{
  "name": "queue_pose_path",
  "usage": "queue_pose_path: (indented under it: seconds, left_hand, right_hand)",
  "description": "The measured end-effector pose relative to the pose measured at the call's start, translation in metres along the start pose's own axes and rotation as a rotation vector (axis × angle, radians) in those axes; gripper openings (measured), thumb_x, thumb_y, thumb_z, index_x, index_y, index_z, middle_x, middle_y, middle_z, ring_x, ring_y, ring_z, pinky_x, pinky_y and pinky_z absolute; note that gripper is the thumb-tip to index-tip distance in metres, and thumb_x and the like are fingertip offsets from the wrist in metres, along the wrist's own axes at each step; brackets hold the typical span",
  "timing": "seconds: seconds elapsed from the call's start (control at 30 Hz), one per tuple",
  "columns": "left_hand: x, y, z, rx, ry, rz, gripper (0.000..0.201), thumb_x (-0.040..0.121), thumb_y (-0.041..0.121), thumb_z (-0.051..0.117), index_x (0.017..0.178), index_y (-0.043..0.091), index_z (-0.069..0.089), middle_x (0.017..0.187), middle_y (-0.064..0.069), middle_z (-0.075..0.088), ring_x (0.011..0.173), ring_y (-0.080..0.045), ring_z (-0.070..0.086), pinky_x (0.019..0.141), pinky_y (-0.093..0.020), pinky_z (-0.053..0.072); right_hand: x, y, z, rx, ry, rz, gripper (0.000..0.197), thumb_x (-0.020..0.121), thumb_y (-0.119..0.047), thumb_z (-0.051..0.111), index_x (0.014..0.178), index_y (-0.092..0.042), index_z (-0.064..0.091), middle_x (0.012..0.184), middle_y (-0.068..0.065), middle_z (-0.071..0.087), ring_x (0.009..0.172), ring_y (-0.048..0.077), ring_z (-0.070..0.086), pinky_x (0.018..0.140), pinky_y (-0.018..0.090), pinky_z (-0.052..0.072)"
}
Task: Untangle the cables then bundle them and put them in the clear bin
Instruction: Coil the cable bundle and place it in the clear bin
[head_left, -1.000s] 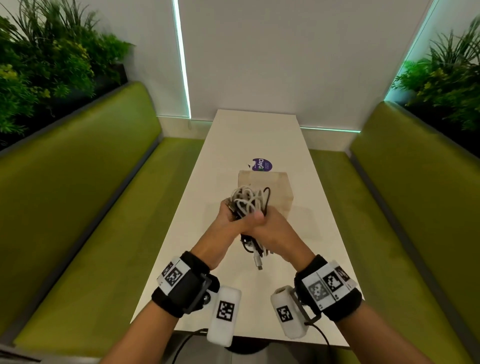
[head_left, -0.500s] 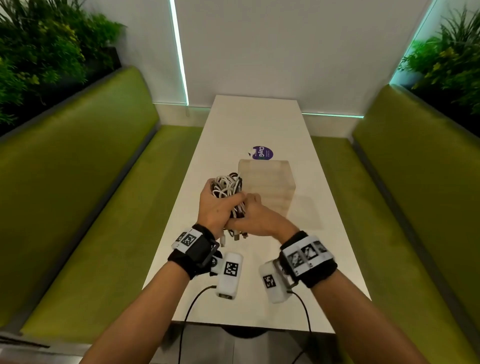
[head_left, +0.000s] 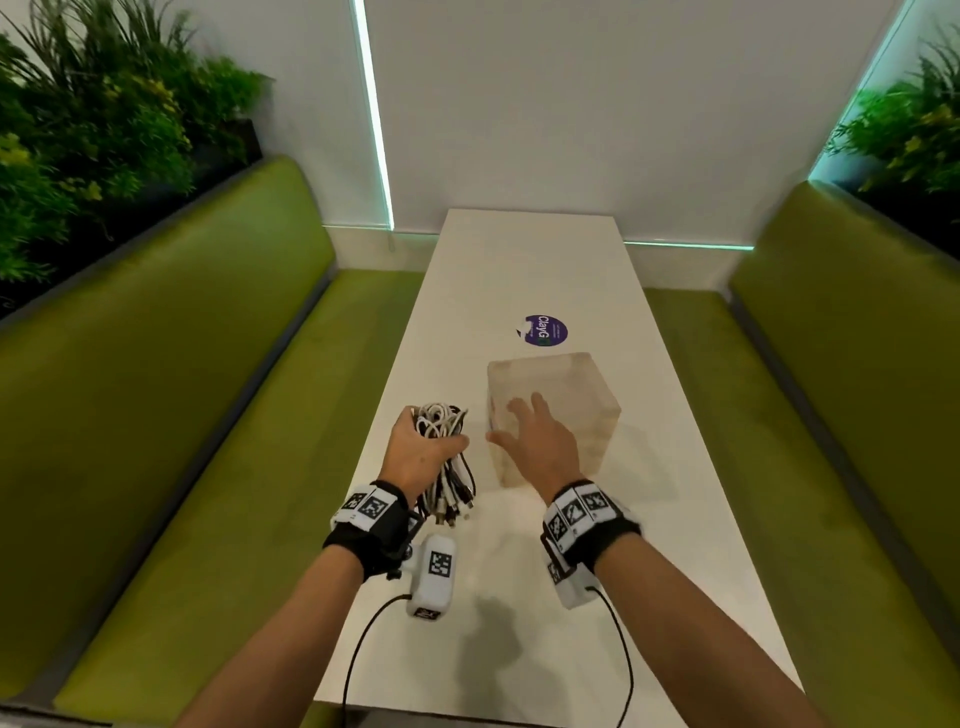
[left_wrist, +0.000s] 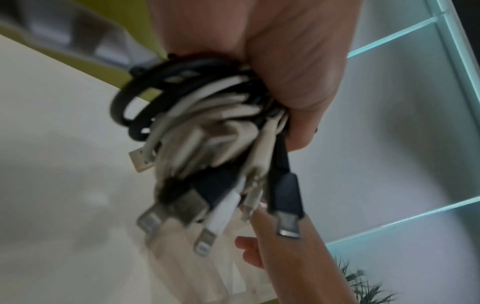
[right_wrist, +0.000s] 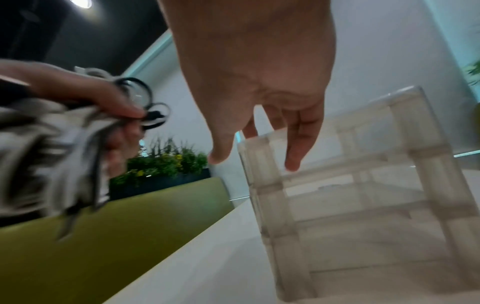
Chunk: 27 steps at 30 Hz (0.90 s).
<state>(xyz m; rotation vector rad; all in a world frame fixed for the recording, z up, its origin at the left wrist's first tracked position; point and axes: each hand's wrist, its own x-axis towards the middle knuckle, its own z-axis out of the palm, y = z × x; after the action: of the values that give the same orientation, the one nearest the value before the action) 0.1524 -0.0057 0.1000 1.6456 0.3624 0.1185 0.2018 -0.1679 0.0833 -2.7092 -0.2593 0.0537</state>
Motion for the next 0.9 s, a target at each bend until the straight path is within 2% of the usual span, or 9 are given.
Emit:
queue_pose_path:
  seconds: [0.1, 0.2, 0.3, 0.43, 0.63, 0.73, 0.8, 0.87, 0.9]
  left_hand:
    - [0.007, -0.006, 0.0, 0.098, -0.043, 0.019, 0.035, 0.072, 0.007, 0.077, 0.093, 0.015, 0.05, 0.089, -0.005, 0.064, 0.078, -0.018, 0.061, 0.066, -0.025, 0.046]
    - [0.007, -0.01, -0.002, 0.164, -0.07, 0.015, 0.037, 0.071, 0.01, 0.078, 0.094, 0.017, 0.05, 0.094, -0.007, 0.064, 0.083, -0.021, 0.062, 0.068, -0.026, 0.046]
    - [-0.001, -0.014, -0.003, 0.199, -0.102, -0.019, 0.038, 0.073, 0.012, 0.077, 0.1, 0.014, 0.051, 0.096, -0.007, 0.064, 0.082, -0.02, 0.063, 0.065, -0.026, 0.046]
    - [-0.012, -0.019, 0.0, 0.195, -0.134, -0.082, 0.043, 0.072, 0.015, 0.078, 0.105, 0.013, 0.051, 0.098, -0.008, 0.066, 0.087, -0.023, 0.066, 0.069, -0.031, 0.05]
    - [-0.022, -0.027, 0.003, 0.165, -0.214, -0.136, 0.055, 0.061, 0.025, 0.084, 0.106, 0.01, 0.056, 0.099, -0.011, 0.07, 0.088, -0.025, 0.069, 0.079, -0.041, 0.056]
    - [-0.022, -0.025, 0.004, 0.231, -0.221, -0.118, 0.051, 0.068, 0.02, 0.084, 0.107, 0.01, 0.051, 0.097, -0.006, 0.066, 0.086, -0.02, 0.065, 0.072, -0.032, 0.052]
    - [-0.022, -0.02, 0.006, 0.273, -0.23, -0.1, 0.05, 0.07, 0.017, 0.082, 0.107, 0.01, 0.049, 0.095, -0.003, 0.063, 0.084, -0.017, 0.062, 0.067, -0.027, 0.047]
    - [-0.019, -0.017, 0.008, 0.305, -0.244, -0.098, 0.049, 0.07, 0.017, 0.082, 0.105, 0.01, 0.048, 0.093, -0.002, 0.061, 0.082, -0.017, 0.06, 0.064, -0.026, 0.045]
    - [-0.017, -0.015, 0.008, 0.319, -0.252, -0.102, 0.048, 0.07, 0.017, 0.082, 0.104, 0.011, 0.048, 0.092, -0.003, 0.061, 0.082, -0.018, 0.06, 0.065, -0.027, 0.046]
  right_hand:
    - [-0.023, 0.016, 0.004, 0.074, 0.004, -0.1, 0.033, 0.091, -0.028, 0.055, 0.121, -0.016, 0.049, 0.14, 0.004, 0.041, 0.105, 0.033, 0.06, 0.082, 0.04, 0.05]
    - [-0.047, 0.044, -0.006, 0.174, -0.061, -0.138, 0.04, 0.092, -0.013, 0.054, 0.131, -0.016, 0.047, 0.146, -0.003, 0.043, 0.115, 0.024, 0.056, 0.093, 0.034, 0.046]
    - [-0.067, 0.067, -0.018, 0.252, -0.108, -0.142, 0.054, 0.092, -0.006, 0.052, 0.143, -0.02, 0.038, 0.129, -0.007, 0.056, 0.098, 0.013, 0.055, 0.087, 0.022, 0.043]
    - [-0.079, 0.085, -0.02, 0.316, -0.143, -0.179, 0.059, 0.092, 0.002, 0.05, 0.143, -0.024, 0.039, 0.118, -0.009, 0.059, 0.088, 0.005, 0.052, 0.077, 0.004, 0.039]
    - [-0.091, 0.084, -0.022, 0.355, -0.19, -0.185, 0.064, 0.09, 0.01, 0.041, 0.143, -0.025, 0.039, 0.113, -0.01, 0.055, 0.084, 0.009, 0.064, 0.079, 0.007, 0.044]
    - [-0.093, 0.079, -0.026, 0.361, -0.196, -0.202, 0.06, 0.091, 0.006, 0.046, 0.143, -0.025, 0.039, 0.117, -0.012, 0.055, 0.082, -0.001, 0.059, 0.077, 0.006, 0.042]
    - [-0.1, 0.076, -0.025, 0.273, -0.082, -0.218, 0.05, 0.091, -0.005, 0.056, 0.136, -0.024, 0.048, 0.128, -0.018, 0.05, 0.093, -0.004, 0.052, 0.086, 0.015, 0.044]
    - [-0.114, 0.072, -0.011, 0.171, 0.271, -0.221, 0.028, 0.09, -0.015, 0.054, 0.116, -0.021, 0.062, 0.13, -0.014, 0.052, 0.104, 0.002, 0.05, 0.089, 0.025, 0.045]
    - [-0.124, 0.067, -0.001, 0.135, 0.399, -0.229, 0.024, 0.09, -0.018, 0.049, 0.108, -0.02, 0.065, 0.121, -0.009, 0.059, 0.102, 0.009, 0.053, 0.086, 0.027, 0.046]
